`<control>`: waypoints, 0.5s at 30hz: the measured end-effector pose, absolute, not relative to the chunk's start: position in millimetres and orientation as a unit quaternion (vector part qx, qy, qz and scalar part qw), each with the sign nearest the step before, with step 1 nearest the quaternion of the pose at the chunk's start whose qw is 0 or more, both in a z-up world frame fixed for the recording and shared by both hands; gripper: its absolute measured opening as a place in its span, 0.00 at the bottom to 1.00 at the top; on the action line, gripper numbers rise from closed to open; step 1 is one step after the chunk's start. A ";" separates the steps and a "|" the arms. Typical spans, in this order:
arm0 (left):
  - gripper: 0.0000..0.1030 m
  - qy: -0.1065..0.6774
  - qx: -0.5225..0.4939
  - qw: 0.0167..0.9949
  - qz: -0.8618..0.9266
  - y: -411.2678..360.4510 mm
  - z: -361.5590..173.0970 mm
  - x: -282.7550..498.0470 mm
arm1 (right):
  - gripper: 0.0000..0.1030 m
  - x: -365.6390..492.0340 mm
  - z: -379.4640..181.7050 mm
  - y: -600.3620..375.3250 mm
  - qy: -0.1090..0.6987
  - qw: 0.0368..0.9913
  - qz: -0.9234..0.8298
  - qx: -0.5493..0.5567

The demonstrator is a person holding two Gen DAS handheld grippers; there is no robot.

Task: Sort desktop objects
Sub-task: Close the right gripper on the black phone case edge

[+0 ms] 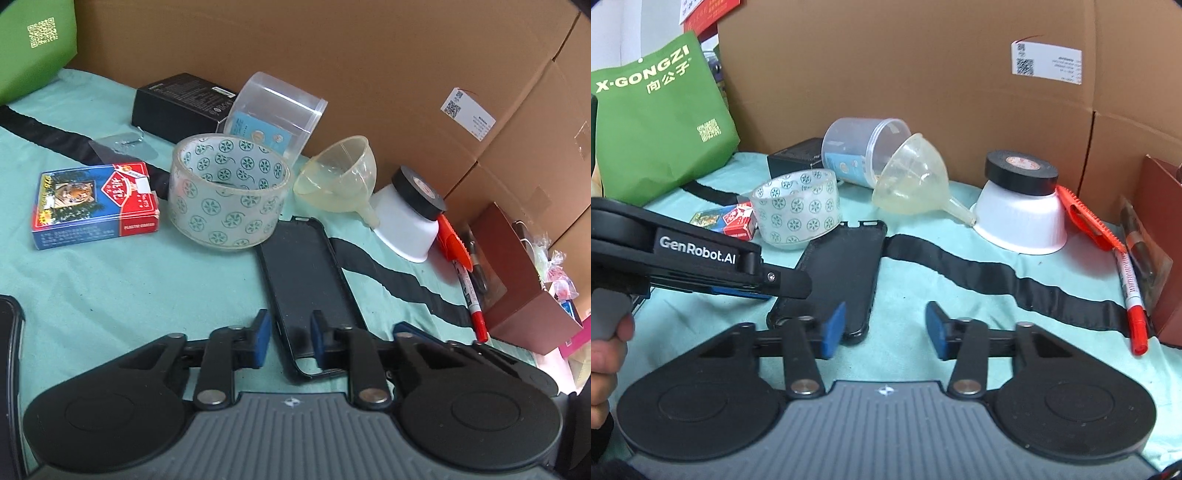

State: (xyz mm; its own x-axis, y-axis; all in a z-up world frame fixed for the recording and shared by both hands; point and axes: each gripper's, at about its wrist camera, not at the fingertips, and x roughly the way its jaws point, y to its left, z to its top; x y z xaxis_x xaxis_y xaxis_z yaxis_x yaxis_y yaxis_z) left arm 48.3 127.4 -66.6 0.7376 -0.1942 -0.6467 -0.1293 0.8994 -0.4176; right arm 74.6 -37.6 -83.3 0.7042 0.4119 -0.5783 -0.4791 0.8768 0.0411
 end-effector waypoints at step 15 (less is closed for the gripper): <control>0.11 0.367 -0.202 0.908 -0.029 116.8 -66.6 54.0 | 0.02 71.0 -82.3 -38.5 0.308 0.915 0.251 -0.071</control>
State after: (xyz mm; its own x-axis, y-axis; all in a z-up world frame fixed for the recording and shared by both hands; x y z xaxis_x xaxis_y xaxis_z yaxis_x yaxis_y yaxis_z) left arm 54.0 116.8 -66.6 0.7292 -0.2013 -0.6540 -0.0950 0.9167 -0.3881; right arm 71.0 -38.5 -82.3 0.6840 0.4157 -0.5994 -0.5026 0.8641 0.0257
